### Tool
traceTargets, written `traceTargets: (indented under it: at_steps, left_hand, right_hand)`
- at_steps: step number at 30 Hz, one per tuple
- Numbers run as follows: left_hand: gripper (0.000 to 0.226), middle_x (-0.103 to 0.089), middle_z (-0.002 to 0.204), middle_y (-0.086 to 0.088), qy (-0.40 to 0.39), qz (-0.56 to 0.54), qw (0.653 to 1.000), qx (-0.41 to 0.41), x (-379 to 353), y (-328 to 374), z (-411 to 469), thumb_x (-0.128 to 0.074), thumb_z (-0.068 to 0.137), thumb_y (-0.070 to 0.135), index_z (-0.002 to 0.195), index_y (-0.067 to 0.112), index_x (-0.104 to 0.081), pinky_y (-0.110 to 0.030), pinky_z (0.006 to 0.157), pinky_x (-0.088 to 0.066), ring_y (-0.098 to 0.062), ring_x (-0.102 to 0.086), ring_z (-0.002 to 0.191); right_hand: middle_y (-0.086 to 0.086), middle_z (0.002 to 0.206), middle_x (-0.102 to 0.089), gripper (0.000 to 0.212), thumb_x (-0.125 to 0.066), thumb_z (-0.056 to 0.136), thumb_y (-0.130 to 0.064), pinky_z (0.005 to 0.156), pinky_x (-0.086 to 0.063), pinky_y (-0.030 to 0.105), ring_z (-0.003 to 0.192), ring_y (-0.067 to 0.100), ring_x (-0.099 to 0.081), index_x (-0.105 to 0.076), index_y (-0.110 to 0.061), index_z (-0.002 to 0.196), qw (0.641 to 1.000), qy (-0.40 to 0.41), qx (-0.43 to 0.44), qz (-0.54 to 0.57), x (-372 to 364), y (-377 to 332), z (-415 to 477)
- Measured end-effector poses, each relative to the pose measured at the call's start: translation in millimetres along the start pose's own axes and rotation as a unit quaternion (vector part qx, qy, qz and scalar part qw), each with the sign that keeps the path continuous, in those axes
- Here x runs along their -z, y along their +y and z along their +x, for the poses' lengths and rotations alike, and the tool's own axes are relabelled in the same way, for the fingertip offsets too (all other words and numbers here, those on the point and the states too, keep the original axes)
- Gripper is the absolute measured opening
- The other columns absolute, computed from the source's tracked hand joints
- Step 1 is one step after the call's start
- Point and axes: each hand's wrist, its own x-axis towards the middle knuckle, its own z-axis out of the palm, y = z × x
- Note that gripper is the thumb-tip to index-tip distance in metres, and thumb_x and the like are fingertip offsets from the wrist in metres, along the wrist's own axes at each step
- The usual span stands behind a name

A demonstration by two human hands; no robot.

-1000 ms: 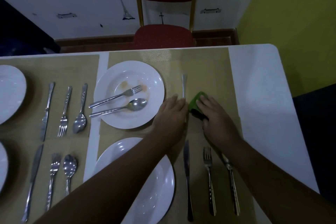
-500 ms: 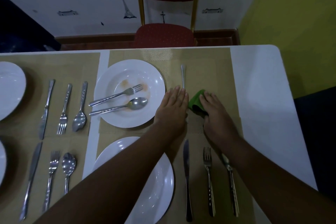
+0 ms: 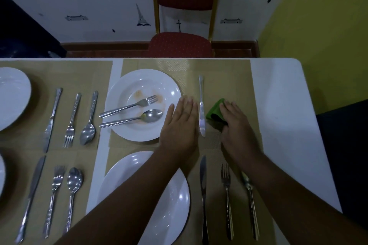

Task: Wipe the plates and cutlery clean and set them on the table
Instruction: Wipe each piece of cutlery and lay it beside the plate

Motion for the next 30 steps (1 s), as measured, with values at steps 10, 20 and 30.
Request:
traceTargets:
  at_steps: [10,20,30]
  left_hand:
    - [0.038,-0.070,0.119,-0.012,0.150,-0.103,0.972,0.152,31.7,-82.8,-55.4,-0.066,0.087,0.017,0.124,0.010,-0.067,-0.044,0.094,-0.047,-0.035,-0.062,0.110]
    - [0.027,-0.059,0.114,-0.014,0.054,-0.051,0.975,0.211,35.6,-166.4,-11.8,-0.062,0.094,0.027,0.114,0.012,-0.072,-0.041,0.090,-0.045,-0.033,-0.050,0.108]
    - [0.015,-0.071,0.087,-0.006,-0.049,-0.347,0.912,0.213,58.5,-185.2,-16.2,-0.056,0.099,0.022,0.090,0.012,-0.065,-0.028,0.056,-0.054,-0.018,-0.069,0.071]
  right_hand:
    - [-0.001,0.152,-0.032,0.062,-0.041,0.086,0.010,0.112,-0.008,0.013,0.142,0.011,-0.020,-0.037,-0.014,0.142,0.994,-0.023,0.091,0.058,-27.5,-95.8,10.5]
    - [0.003,0.151,-0.035,0.061,-0.036,0.087,0.014,0.118,-0.021,0.033,0.142,0.014,-0.023,-0.036,-0.011,0.143,0.991,-0.052,0.067,0.103,-59.9,-138.1,18.6]
    - [-0.005,0.152,-0.032,0.057,-0.041,0.091,0.006,0.117,-0.021,0.028,0.142,0.009,-0.022,-0.036,-0.017,0.143,0.992,0.005,0.042,0.122,-78.2,-165.6,27.1]
